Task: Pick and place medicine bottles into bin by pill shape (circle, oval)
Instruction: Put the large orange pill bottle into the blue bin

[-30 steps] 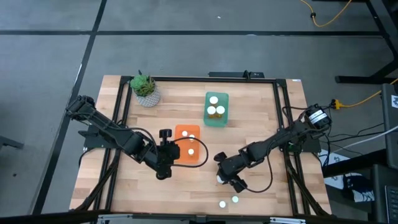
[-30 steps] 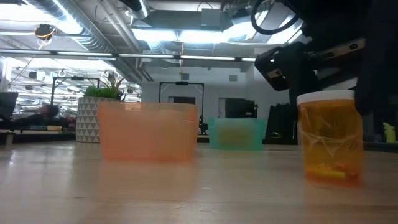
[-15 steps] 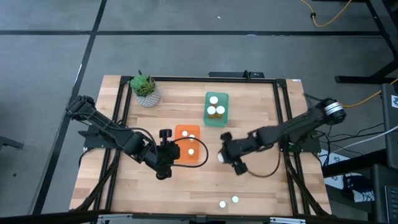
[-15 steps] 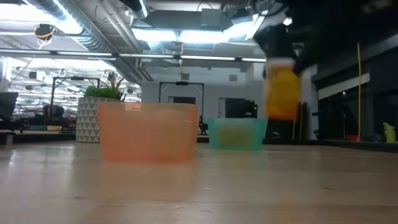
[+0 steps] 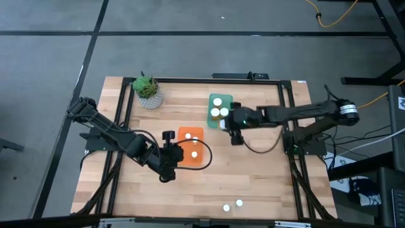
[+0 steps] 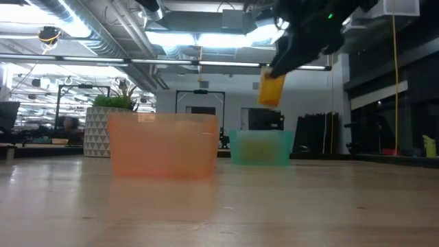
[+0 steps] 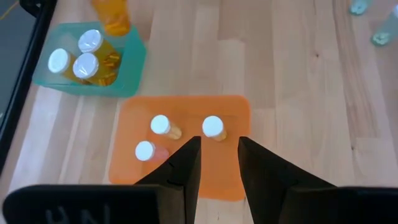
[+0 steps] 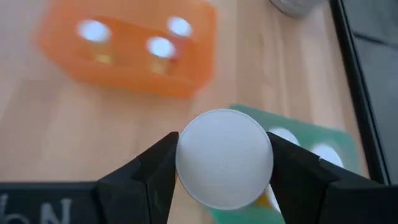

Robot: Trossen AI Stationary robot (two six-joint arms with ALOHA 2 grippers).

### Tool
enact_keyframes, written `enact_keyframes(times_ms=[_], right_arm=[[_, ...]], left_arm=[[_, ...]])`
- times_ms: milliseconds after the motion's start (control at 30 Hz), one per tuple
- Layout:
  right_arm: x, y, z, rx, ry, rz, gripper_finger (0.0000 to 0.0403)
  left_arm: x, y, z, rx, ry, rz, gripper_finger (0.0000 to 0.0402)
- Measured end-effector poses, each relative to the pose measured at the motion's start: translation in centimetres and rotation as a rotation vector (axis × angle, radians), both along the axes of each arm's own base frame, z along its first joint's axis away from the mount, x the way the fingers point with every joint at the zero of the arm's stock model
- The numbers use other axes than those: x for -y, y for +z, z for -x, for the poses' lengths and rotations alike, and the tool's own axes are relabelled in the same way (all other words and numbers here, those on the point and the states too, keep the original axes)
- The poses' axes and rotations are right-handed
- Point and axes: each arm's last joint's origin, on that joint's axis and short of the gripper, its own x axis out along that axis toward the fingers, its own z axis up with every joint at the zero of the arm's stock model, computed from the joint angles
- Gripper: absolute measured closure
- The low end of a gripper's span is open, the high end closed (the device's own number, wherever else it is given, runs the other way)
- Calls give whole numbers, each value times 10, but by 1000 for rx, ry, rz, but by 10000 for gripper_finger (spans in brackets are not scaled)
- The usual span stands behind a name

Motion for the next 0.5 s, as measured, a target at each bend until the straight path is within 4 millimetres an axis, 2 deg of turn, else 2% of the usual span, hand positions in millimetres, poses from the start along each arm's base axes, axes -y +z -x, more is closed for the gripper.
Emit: enact_keyframes(times_ms=[233, 333, 500], right_arm=[[40, -13, -7, -24, -102, -55, 186], [50, -20, -9, -41, -112, -86, 186], [54, -30, -14, -70, -115, -103, 186]], left_arm=[[0, 0, -1, 8, 0, 4, 302], [0, 0, -1, 7, 0, 3, 302], [0, 0, -1, 9, 1, 4, 302]])
